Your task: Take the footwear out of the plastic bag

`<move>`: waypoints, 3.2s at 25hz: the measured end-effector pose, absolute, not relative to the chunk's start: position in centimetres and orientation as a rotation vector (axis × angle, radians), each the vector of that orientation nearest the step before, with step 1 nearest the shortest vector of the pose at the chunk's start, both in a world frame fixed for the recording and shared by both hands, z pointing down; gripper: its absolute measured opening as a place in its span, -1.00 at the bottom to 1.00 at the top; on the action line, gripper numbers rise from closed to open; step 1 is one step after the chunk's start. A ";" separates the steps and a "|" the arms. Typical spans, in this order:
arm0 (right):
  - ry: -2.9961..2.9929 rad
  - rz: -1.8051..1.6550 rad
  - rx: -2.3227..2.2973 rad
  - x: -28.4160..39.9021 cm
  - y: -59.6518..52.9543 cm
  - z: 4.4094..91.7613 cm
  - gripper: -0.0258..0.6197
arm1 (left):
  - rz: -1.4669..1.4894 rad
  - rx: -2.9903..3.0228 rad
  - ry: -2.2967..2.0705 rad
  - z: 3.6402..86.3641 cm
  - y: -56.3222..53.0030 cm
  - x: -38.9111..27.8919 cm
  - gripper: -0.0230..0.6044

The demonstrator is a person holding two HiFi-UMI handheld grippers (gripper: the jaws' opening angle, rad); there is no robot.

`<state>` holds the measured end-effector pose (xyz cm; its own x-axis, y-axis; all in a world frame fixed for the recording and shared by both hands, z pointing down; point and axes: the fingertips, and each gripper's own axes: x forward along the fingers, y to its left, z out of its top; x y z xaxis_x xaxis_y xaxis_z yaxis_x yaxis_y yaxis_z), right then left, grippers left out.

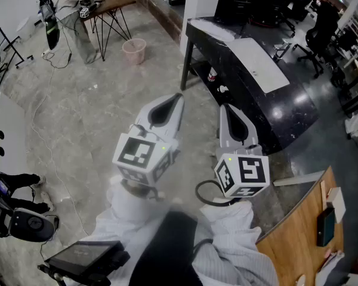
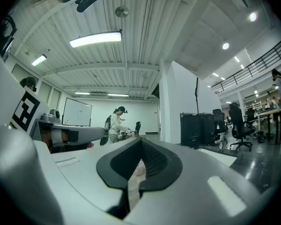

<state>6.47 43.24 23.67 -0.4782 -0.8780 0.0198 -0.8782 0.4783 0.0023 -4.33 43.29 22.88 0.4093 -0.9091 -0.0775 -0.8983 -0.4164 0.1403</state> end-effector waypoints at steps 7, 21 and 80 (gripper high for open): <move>-2.686 0.021 1.582 6.4 43.0 23.5 -0.88 | -0.184 2.568 -1.668 22.6 42.9 -4.2 -0.93; -2.645 0.089 1.579 7.6 39.5 26.4 -0.88 | -0.131 2.508 -1.672 25.9 39.5 -3.5 -0.93; -2.341 1.449 1.421 17.1 -25.9 42.0 -0.66 | 0.008 2.114 -0.563 41.8 -33.2 -4.3 -0.73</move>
<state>17.08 -25.94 42.00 -0.5787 -0.6722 0.4618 -0.7130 0.1421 -0.6866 -4.29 -33.22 41.84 0.8953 -0.3899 0.2153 -0.3956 -0.4742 0.7865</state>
